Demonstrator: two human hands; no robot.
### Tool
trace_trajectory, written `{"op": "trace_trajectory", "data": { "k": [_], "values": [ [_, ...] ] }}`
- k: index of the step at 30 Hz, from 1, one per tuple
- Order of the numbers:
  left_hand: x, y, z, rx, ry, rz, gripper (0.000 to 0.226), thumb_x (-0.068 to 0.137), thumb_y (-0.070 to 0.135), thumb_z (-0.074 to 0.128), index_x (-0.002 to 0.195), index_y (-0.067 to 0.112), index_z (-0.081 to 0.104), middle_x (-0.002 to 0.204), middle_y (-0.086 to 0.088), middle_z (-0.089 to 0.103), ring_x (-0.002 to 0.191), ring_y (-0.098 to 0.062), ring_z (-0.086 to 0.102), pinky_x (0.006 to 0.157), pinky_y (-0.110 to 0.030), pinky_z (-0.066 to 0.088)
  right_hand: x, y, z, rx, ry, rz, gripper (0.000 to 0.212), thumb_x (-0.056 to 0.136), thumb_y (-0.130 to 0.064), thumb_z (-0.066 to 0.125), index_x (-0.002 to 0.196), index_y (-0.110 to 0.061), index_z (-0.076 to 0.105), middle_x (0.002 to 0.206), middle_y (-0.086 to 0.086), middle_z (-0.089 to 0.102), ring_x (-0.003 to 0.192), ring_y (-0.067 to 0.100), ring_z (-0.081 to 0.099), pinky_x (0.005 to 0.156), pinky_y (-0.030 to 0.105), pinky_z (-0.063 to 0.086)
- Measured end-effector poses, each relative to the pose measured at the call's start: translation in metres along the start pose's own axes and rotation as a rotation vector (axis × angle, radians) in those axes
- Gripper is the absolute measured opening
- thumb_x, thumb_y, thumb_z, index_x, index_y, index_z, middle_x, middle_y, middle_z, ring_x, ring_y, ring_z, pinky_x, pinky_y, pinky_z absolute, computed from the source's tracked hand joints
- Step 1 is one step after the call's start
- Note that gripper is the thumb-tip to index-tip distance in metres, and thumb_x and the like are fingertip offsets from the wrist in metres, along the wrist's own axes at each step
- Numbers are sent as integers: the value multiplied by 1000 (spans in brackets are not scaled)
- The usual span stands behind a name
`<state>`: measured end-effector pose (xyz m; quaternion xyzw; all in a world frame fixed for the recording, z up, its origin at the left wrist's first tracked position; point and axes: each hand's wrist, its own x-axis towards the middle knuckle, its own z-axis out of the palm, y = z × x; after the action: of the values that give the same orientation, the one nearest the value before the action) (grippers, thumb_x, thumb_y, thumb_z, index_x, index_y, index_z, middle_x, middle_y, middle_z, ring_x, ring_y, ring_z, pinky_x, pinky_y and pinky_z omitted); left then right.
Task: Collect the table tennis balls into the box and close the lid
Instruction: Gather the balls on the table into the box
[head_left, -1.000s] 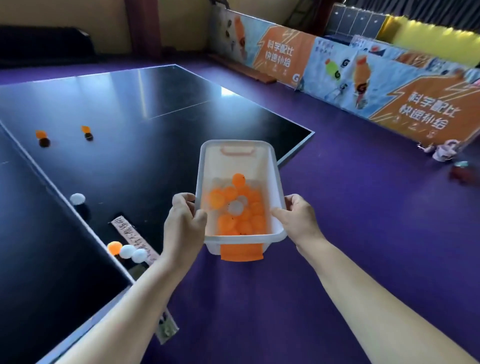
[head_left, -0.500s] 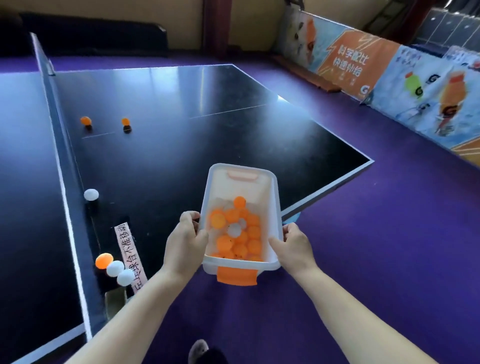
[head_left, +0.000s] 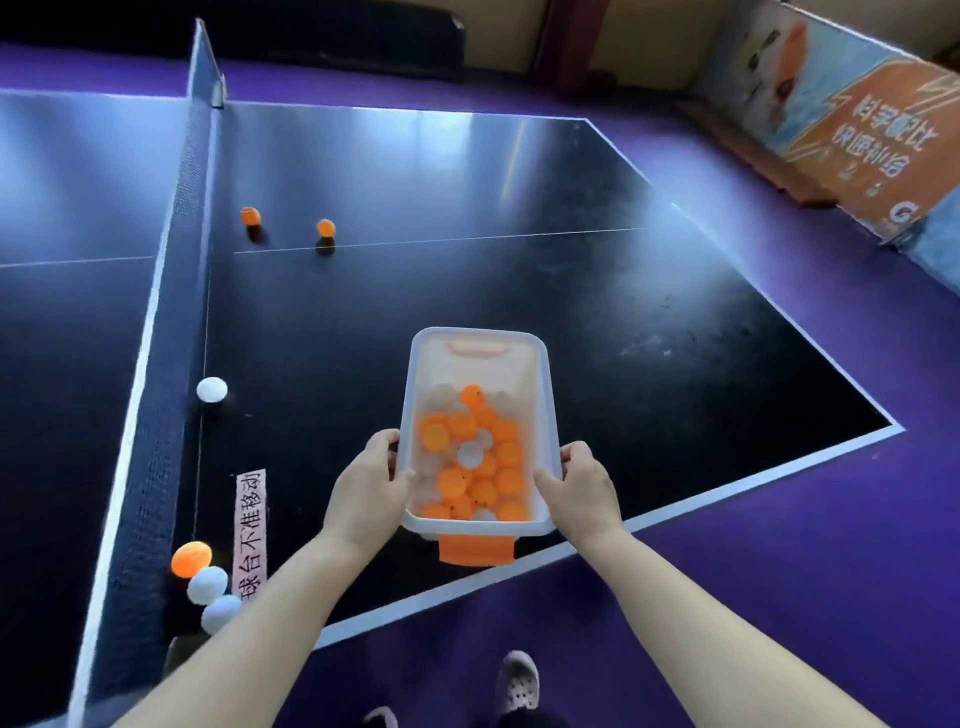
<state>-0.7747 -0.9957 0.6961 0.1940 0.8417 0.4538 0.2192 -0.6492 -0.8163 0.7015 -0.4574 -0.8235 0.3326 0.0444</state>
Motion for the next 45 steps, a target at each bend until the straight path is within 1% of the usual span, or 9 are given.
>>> {"op": "trace_trajectory", "data": {
  "k": [8, 16, 20, 23, 28, 31, 34, 40, 45],
  "values": [
    [46, 17, 35, -14, 152, -164, 35, 91, 13, 49, 124, 26, 50, 89, 12, 59, 80, -3, 57, 62, -17, 41, 88, 2, -2, -46, -155, -116, 22, 88, -30, 56, 101, -14, 48, 84, -3, 59, 76, 20, 62, 67, 41, 55],
    [60, 17, 55, -57, 298, -283, 31, 93, 25, 44, 122, 32, 52, 95, 15, 58, 90, -9, 57, 80, -32, 50, 128, 4, 11, -100, -273, -170, 30, 85, -37, 55, 106, -17, 44, 87, -5, 61, 75, 17, 62, 64, 39, 53],
    [53, 3, 52, -91, 384, -369, 41, 93, 26, 48, 134, 28, 45, 111, 10, 56, 95, -9, 55, 80, -27, 46, 141, -5, 18, -9, -138, -191, 74, 79, -42, 65, 137, -11, 31, 129, 4, 50, 120, 25, 43, 97, 41, 42],
    [32, -15, 45, -56, 501, -423, 40, 94, 26, 49, 133, 25, 45, 116, 9, 54, 94, -6, 55, 77, -23, 44, 146, -30, 23, 21, -108, -298, 80, 75, -47, 57, 139, -9, 27, 139, 7, 37, 131, 26, 25, 109, 40, 22],
    [-13, -63, 21, 130, 716, -610, 35, 91, 15, 55, 126, 14, 53, 121, -4, 54, 102, -18, 54, 76, -31, 49, 122, -90, 38, 178, -129, -559, 67, 76, -41, 47, 135, -10, 36, 135, 1, 39, 125, 18, 26, 110, 27, 16],
    [-34, -92, 4, 216, 795, -750, 33, 87, 9, 60, 119, 7, 56, 119, -12, 53, 96, -24, 53, 66, -33, 48, 96, -123, 66, 221, -204, -691, 48, 84, -23, 56, 130, -17, 41, 122, -9, 41, 119, 17, 37, 108, 36, 31],
    [-46, -117, -6, 284, 798, -839, 35, 83, 12, 68, 114, 3, 57, 117, -15, 55, 94, -28, 57, 66, -35, 52, 64, -148, 104, 269, -355, -747, 38, 85, -11, 61, 120, -20, 48, 115, -8, 48, 104, 9, 49, 94, 29, 42],
    [-47, -156, -15, 280, 763, -785, 29, 78, 18, 73, 98, 4, 57, 106, -13, 61, 91, -25, 58, 69, -34, 54, 22, -176, 186, -105, -701, -905, 20, 87, -15, 55, 105, -21, 58, 98, -8, 60, 86, 10, 57, 75, 26, 48],
    [-53, -173, -14, 375, 703, -727, 29, 71, 16, 77, 91, 9, 58, 91, -8, 61, 74, -20, 58, 54, -26, 48, -10, -194, 249, -486, -910, -886, 34, 92, -27, 52, 125, -18, 52, 119, 0, 61, 104, 19, 59, 83, 32, 49]
  ]
}}
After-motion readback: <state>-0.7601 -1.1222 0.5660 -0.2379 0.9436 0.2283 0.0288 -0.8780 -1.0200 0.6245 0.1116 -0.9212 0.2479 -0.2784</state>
